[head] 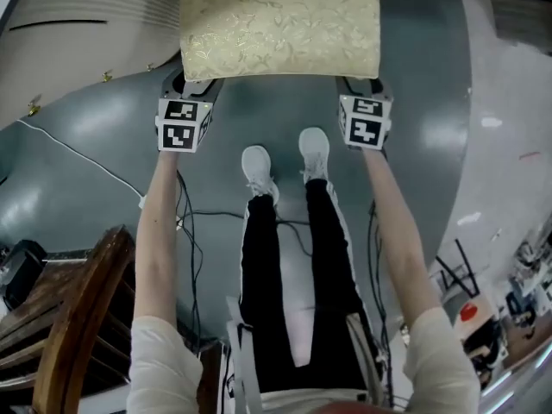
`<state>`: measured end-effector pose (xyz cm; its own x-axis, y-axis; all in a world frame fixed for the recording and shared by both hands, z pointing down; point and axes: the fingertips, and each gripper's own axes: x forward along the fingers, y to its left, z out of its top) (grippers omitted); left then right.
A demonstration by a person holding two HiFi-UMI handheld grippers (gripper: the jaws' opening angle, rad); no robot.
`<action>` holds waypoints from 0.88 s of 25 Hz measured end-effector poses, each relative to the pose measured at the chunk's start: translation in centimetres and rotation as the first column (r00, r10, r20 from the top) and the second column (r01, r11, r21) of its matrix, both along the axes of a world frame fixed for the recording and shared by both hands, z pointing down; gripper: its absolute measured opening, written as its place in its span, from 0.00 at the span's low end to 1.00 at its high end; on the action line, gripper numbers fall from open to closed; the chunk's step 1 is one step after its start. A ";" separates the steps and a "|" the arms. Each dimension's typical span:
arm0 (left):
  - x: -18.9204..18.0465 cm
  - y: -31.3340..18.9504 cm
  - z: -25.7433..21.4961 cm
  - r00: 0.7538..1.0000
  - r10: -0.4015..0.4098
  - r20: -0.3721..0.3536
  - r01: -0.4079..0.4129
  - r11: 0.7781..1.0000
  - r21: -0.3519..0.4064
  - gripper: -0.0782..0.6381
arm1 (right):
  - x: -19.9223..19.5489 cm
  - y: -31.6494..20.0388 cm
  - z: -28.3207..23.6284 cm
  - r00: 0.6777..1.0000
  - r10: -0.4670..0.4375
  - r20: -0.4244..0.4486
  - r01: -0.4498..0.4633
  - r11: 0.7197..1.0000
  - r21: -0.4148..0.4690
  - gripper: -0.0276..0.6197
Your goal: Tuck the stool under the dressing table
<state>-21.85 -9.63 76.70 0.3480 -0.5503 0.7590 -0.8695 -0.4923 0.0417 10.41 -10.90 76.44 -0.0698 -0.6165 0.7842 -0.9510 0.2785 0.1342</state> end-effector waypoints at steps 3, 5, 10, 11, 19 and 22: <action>0.2 -0.6 0.2 1.000 -0.018 0.002 0.018 1.000 0.007 0.51 | 0.2 -1.4 -0.1 1.000 -0.020 -0.005 0.020 0.999 0.046 0.48; 0.1 0.1 0.4 0.999 -0.038 0.004 0.038 0.999 0.001 0.51 | -0.1 -1.4 0.0 0.999 -0.040 0.003 0.040 0.998 0.042 0.49; 0.2 -0.2 0.0 0.999 -0.023 0.027 0.024 1.000 -0.013 0.51 | 0.0 -0.9 -0.6 0.998 -0.057 0.018 0.056 0.996 0.065 0.48; 0.2 -0.3 0.1 0.999 -0.012 0.033 0.013 1.000 -0.022 0.51 | 0.1 -0.8 -0.5 0.998 -0.053 0.017 0.052 0.996 0.071 0.48; -0.1 -1.2 0.8 0.999 0.001 0.034 0.000 1.000 -0.014 0.51 | 0.1 -0.7 0.4 0.996 -0.092 0.002 0.092 0.994 0.053 0.43; 0.1 -1.2 0.7 1.000 0.004 0.022 -0.004 1.000 0.003 0.51 | 0.2 -0.6 0.3 0.997 -0.076 0.003 0.076 0.996 0.046 0.43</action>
<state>-21.78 -10.78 77.42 0.3333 -0.5509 0.7651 -0.8681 -0.4959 0.0211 10.62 -11.48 76.73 -0.1210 -0.6444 0.7551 -0.9281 0.3433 0.1442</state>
